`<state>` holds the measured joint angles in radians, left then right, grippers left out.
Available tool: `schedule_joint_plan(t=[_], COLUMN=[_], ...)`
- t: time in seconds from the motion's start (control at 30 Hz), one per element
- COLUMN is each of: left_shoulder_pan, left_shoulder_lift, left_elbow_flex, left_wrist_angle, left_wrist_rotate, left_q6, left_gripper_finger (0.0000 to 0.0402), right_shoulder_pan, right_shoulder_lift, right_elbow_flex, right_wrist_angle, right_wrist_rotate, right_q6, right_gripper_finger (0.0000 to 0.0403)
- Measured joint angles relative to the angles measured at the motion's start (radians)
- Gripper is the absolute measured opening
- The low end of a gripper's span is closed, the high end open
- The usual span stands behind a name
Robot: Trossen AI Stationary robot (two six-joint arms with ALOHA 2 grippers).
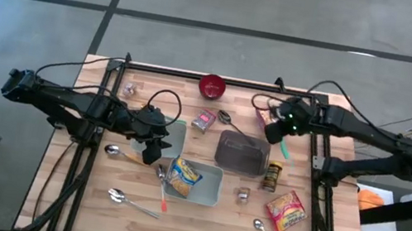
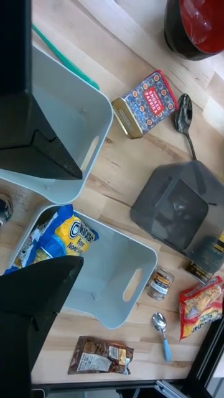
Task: Pick & Place Food Item
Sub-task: Put the light green spoon into the black bin
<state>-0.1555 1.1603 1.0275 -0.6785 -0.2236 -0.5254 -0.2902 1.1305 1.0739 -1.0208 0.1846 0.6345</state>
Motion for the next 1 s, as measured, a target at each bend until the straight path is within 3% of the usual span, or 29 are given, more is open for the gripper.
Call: schedule_joint_plan(t=[0.43, 0.7, 1.0], left_shoulder_pan=[0.0, -0.001, -0.001], left_shoulder_lift=[0.0, 0.0, 0.0], left_elbow_flex=[0.0, 0.0, 0.0], left_wrist_angle=[-0.017, -0.056, -0.07], left_wrist_rotate=[0.003, 0.051, 0.057], left_q6=[-0.012, -0.06, -0.074], left_gripper_finger=[0.0213, 0.0213, 0.0213], right_shoulder_pan=[0.054, 0.103, 0.145], right_shoulder_lift=[0.385, 0.546, 0.607], right_elbow_flex=[0.202, 0.205, 0.209], right_wrist_angle=[0.023, 0.043, 0.123], right_wrist_rotate=[-0.158, -0.192, -0.22], right_q6=[-0.357, -0.402, -0.406], right_gripper_finger=[0.0017, 0.0017, 0.0017])
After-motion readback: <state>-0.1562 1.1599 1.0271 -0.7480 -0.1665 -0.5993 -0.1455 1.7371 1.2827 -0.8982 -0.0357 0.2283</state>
